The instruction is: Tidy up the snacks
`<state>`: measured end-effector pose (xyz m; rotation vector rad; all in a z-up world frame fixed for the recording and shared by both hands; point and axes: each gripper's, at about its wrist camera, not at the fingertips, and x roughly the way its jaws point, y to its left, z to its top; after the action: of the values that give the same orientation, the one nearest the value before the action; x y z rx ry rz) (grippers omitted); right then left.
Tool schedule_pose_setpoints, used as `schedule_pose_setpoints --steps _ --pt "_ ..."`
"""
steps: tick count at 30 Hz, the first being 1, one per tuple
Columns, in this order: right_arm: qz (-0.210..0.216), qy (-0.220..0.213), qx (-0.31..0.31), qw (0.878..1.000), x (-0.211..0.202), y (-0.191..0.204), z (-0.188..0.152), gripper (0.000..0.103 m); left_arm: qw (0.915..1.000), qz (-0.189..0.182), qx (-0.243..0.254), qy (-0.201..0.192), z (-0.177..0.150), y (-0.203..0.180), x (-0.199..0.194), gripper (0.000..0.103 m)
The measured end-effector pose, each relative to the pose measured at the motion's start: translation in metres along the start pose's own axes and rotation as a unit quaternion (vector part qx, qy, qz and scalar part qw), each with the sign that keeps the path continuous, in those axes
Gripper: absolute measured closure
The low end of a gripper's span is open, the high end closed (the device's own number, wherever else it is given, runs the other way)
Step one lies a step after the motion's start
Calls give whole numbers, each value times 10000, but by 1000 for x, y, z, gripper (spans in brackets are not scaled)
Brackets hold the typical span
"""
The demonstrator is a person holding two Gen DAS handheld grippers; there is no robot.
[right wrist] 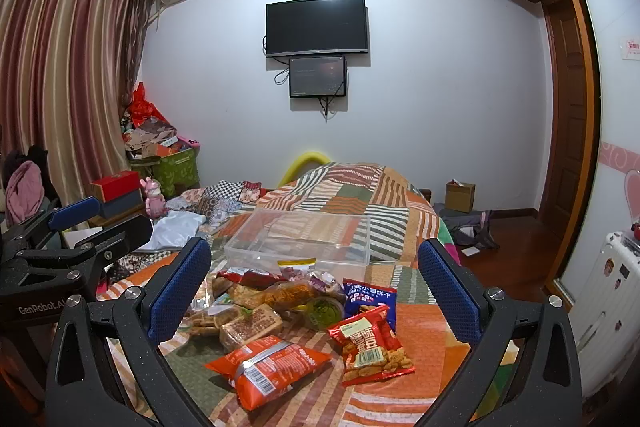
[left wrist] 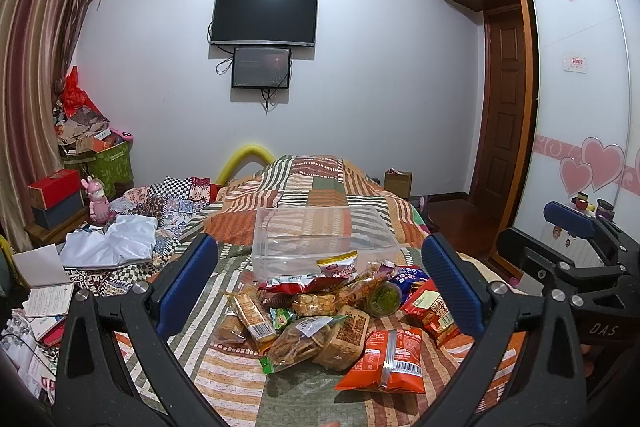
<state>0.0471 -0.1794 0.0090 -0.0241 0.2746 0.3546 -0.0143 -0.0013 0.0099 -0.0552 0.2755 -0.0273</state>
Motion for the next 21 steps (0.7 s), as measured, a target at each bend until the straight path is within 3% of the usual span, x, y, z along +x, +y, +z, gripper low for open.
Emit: schedule_pose_setpoints --steps 12,21 --pt "-26 154 47 9999 16 -5 -11 0 9998 5 18 179 -10 3 17 0" --pt "-98 757 68 9971 56 -21 -38 0 9972 135 -93 726 -35 28 60 0"
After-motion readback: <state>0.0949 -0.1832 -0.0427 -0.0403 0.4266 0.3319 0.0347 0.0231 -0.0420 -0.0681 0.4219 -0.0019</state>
